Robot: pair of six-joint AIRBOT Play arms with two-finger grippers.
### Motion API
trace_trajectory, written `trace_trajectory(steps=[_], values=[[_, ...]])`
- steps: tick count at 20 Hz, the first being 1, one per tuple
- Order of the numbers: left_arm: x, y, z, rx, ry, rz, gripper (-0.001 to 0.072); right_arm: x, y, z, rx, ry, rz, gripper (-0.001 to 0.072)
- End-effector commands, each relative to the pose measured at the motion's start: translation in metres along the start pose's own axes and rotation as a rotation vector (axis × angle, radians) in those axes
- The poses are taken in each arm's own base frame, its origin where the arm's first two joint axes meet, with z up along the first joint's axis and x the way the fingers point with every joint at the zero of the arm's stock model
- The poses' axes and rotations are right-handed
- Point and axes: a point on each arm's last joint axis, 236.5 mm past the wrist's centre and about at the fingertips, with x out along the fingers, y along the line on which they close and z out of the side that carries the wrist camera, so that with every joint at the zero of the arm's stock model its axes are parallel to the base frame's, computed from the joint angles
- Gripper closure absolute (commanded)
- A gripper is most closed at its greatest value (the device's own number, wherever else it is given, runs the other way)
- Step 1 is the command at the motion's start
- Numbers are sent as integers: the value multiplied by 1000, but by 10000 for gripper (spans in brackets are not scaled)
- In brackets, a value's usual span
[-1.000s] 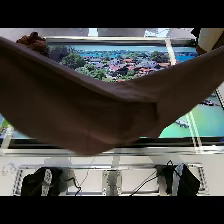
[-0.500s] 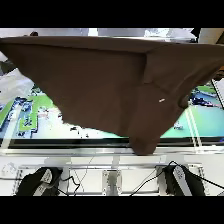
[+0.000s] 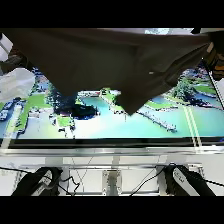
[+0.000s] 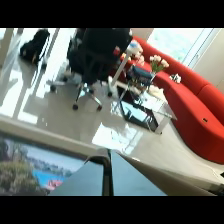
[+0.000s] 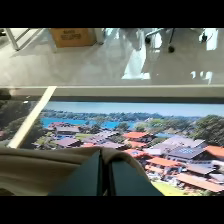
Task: Fold the shirts.
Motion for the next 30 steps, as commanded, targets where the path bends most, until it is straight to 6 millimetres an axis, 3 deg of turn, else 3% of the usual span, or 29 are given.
trace_trajectory(steps=[1, 4, 8, 11, 13, 15, 17, 19, 22, 26, 28, 30], values=[[-39, -42, 59, 153, -119, -55, 698, -43, 13, 36, -113, -42, -59, 686], [-112, -81, 109, 325, -255, -58, 698, -109, 37, 66, -222, -137, -155, 687], [-198, -95, 151, 443, -419, 39, 699, -207, 78, 97, -356, -312, -290, 688], [-216, -91, 159, 443, -438, 90, 698, -251, 107, 117, -405, -418, -311, 688], [-202, -79, 146, 431, -370, 113, 699, -250, 109, 118, -403, -419, -303, 688], [-170, -59, 119, 397, -234, 136, 698, -222, 99, 102, -367, -313, -259, 688], [-129, -33, 81, 372, -59, 165, 698, -176, 79, 75, -297, -161, -191, 687], [-85, 1, 29, 336, 142, 197, 698, -123, 50, 36, -200, 9, -132, 686], [-22, 65, -79, 261, 461, 252, 698, -40, -3, -41, -53, 240, -62, 686], [31, 149, -232, 160, 733, 324, 698, 59, -73, -158, 174, 403, -43, 687], [54, 185, -288, 109, 785, 366, 698, 104, -100, -211, 254, 429, -62, 687], [85, 212, -318, 48, 726, 407, 698, 149, -113, -248, 272, 427, -73, 687]])
